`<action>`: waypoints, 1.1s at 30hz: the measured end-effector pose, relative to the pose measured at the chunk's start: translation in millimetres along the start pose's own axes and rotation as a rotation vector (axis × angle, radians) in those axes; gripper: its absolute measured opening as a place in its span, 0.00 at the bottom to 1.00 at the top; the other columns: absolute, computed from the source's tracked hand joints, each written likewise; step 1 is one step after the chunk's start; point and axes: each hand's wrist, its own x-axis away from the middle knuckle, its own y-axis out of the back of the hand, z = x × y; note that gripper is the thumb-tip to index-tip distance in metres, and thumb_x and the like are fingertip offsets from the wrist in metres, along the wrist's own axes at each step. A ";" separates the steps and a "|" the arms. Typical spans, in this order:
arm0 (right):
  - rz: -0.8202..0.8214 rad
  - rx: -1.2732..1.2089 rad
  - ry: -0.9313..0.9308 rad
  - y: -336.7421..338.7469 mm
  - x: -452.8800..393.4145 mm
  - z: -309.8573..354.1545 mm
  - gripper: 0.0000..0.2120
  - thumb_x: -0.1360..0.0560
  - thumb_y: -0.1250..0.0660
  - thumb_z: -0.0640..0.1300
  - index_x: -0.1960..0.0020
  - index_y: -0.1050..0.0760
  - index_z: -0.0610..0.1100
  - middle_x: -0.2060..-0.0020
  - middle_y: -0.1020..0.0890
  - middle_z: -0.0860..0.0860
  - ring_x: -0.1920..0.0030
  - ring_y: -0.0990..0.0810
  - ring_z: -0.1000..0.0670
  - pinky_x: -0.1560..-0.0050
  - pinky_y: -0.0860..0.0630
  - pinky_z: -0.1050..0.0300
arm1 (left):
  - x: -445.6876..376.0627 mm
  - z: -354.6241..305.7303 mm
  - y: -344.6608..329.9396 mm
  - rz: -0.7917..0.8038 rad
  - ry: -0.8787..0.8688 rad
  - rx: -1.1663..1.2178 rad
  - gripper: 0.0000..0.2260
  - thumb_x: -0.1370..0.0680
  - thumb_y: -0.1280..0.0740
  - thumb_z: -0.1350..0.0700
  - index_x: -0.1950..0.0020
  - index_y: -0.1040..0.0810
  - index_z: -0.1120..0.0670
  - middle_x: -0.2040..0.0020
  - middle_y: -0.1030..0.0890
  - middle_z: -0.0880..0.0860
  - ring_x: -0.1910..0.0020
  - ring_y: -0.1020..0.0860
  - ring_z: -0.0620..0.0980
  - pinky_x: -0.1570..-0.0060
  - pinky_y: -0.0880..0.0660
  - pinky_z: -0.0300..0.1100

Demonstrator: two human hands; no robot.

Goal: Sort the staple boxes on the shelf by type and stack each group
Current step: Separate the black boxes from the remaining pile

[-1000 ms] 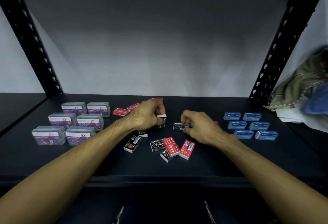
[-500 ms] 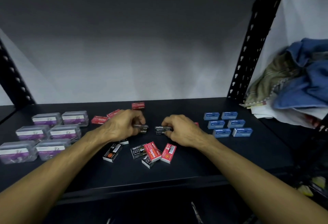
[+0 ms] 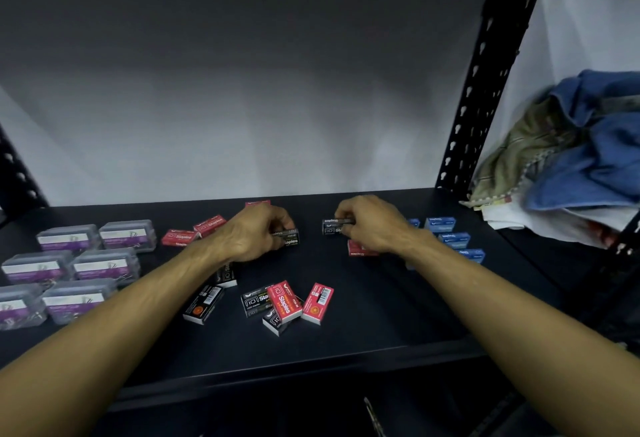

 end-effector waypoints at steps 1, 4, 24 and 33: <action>-0.002 0.004 -0.013 1.6 -1.8 -5.4 0.09 0.24 0.32 0.44 0.44 0.21 0.50 0.48 0.18 0.53 0.48 0.21 0.49 0.51 0.26 0.54 | -4.8 -3.2 -0.8 0.002 -0.005 0.002 0.11 0.25 0.28 0.61 0.45 0.20 0.50 0.51 0.19 0.48 0.53 0.20 0.48 0.50 0.22 0.42; 0.004 0.024 -0.032 3.4 -6.1 -17.9 0.09 0.25 0.32 0.43 0.45 0.21 0.50 0.50 0.19 0.53 0.49 0.21 0.49 0.53 0.29 0.56 | -16.9 -12.8 -4.6 -0.003 -0.018 0.019 0.11 0.26 0.28 0.62 0.46 0.19 0.51 0.52 0.18 0.49 0.53 0.19 0.48 0.51 0.22 0.43; 0.091 0.121 -0.022 -0.1 -7.2 -49.7 0.10 0.26 0.28 0.47 0.45 0.19 0.54 0.46 0.18 0.55 0.42 0.24 0.49 0.34 0.30 0.48 | -50.3 -38.6 -29.7 0.029 -0.068 0.026 0.11 0.25 0.29 0.62 0.45 0.19 0.51 0.52 0.19 0.47 0.57 0.23 0.41 0.59 0.29 0.32; 0.063 0.136 -0.021 -6.8 -11.3 -57.1 0.12 0.26 0.28 0.51 0.43 0.20 0.55 0.48 0.19 0.54 0.44 0.25 0.48 0.35 0.31 0.47 | -48.7 -40.0 -31.6 0.021 -0.072 0.014 0.11 0.25 0.29 0.61 0.44 0.19 0.51 0.50 0.19 0.47 0.55 0.22 0.44 0.58 0.30 0.32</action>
